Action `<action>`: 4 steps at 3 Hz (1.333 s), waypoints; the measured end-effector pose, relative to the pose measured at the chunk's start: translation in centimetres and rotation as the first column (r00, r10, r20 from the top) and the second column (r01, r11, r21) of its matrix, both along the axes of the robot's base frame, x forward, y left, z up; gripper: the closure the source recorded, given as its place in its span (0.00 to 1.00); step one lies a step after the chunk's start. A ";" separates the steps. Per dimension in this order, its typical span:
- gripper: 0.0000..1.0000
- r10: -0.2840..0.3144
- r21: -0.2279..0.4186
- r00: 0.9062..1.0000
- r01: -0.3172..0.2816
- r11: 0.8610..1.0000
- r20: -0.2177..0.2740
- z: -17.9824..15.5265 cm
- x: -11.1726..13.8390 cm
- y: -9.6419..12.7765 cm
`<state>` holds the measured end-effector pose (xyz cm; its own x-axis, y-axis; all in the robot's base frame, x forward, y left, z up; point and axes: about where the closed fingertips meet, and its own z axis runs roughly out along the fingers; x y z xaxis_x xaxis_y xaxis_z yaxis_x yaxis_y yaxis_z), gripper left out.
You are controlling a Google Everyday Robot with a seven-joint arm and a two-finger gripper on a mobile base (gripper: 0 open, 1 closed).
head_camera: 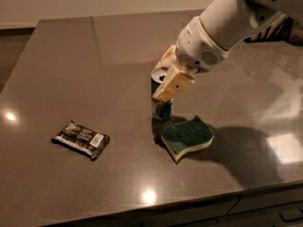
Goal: Move redbull can near sponge
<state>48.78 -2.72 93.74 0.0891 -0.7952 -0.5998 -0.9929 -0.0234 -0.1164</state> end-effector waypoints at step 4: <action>0.00 0.006 -0.031 1.000 -0.006 0.999 -0.021 -1.5 -0.1 -0.7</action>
Offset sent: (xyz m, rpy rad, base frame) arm 0.0032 -0.0183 -0.0244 -0.0430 0.0395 -0.0024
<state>48.66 -3.45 92.25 0.0818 -0.8130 -0.5765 -0.9949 -0.0326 -0.0952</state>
